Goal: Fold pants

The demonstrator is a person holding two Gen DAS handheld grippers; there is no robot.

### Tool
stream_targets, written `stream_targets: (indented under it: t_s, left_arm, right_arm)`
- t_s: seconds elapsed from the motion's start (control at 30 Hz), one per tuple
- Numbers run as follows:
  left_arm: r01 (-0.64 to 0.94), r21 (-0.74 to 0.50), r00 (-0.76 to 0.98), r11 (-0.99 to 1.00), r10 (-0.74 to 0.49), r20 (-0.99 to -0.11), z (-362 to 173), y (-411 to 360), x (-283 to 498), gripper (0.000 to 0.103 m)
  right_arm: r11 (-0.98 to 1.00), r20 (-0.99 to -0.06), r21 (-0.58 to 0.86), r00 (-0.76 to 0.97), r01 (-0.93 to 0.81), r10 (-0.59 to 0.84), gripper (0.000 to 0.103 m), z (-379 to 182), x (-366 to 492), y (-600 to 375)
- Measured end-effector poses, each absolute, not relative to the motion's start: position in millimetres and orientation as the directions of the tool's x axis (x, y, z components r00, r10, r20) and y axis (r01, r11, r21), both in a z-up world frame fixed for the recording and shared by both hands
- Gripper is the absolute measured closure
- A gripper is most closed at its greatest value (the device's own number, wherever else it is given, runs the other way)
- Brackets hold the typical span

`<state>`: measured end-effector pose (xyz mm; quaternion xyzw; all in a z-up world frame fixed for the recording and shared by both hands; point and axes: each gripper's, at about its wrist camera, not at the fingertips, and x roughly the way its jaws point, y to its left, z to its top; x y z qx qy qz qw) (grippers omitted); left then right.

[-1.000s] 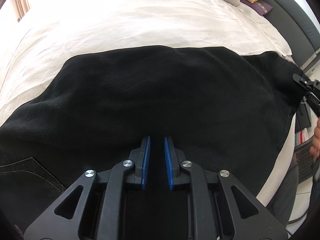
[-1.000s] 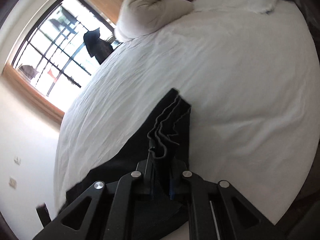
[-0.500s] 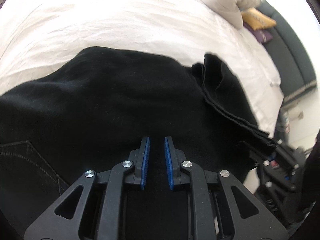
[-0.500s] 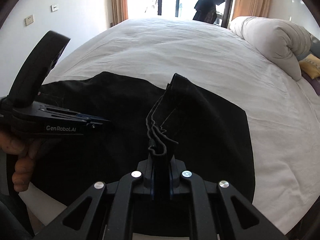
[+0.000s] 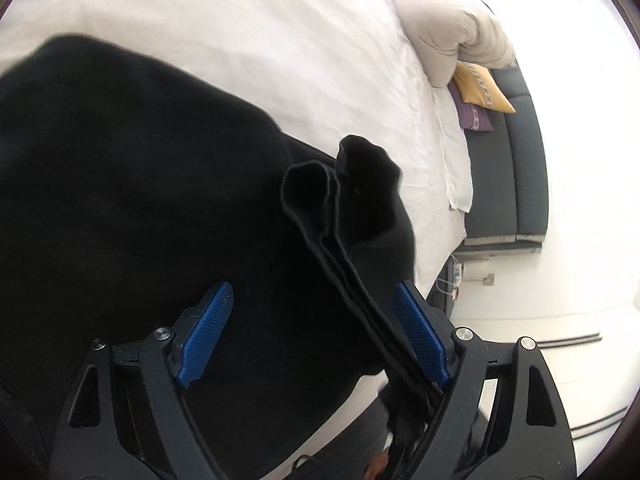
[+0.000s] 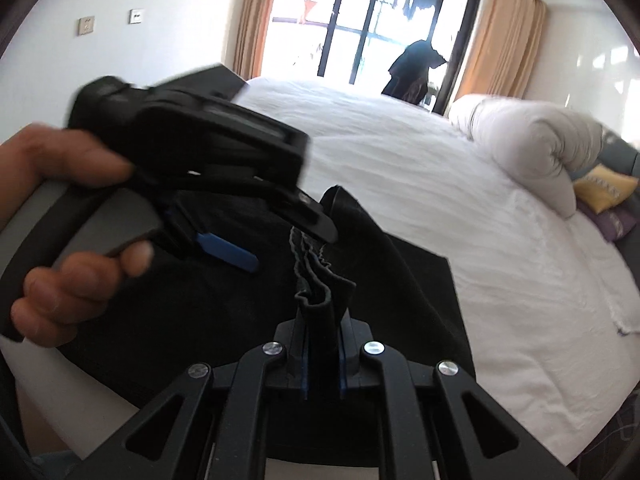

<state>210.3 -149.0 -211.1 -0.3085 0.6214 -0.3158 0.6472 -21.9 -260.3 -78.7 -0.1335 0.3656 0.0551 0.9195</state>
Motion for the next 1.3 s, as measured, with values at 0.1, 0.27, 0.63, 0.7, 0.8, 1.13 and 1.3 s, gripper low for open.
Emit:
stream_targets:
  t_s: [0.1, 0.27, 0.63, 0.7, 0.8, 1.13, 1.3]
  left_arm:
    - [0.033, -0.804, 0.012, 0.594, -0.805, -0.594, -211.4, -149.7, 213.9, 0.021]
    - [0.015, -0.828, 0.007, 0.561, -0.828, -0.561, -215.5, -139.9, 217.1, 0.051]
    - [0.076, -0.79, 0.03, 0.608, -0.794, -0.608, -206.9, -99.5, 201.8, 0.091]
    - [0.073, -0.779, 0.039, 0.623, -0.782, -0.622, -207.1, -91.7, 198.4, 0.091]
    - [0.074, -0.748, 0.047, 0.66, -0.752, -0.658, -212.7, -76.2, 191.9, 0.091]
    - [0.106, -0.693, 0.063, 0.713, -0.701, -0.711, -205.8, -78.1, 192.0, 0.091]
    - [0.106, -0.685, 0.075, 0.721, -0.693, -0.717, -205.7, -64.2, 189.8, 0.091]
  right_arm:
    - [0.936, -0.655, -0.278, 0.755, -0.216, -0.02, 0.092, -77.0, -28.2, -242.8]
    - [0.918, -0.65, -0.322, 0.759, -0.233, -0.036, 0.092, -82.4, -31.5, -229.7]
    - [0.889, -0.664, -0.332, 0.747, -0.315, 0.017, 0.092, -81.8, -38.9, -202.3]
    - [0.882, -0.667, -0.33, 0.744, -0.337, 0.035, 0.092, -82.1, -40.9, -196.2]
    - [0.87, -0.678, -0.323, 0.733, -0.374, 0.063, 0.092, -85.2, -41.8, -184.9]
    - [0.872, -0.717, -0.27, 0.69, -0.408, 0.101, 0.091, -97.6, -34.7, -171.5]
    - [0.868, -0.719, -0.263, 0.685, -0.422, 0.115, 0.091, -97.7, -32.1, -170.1]
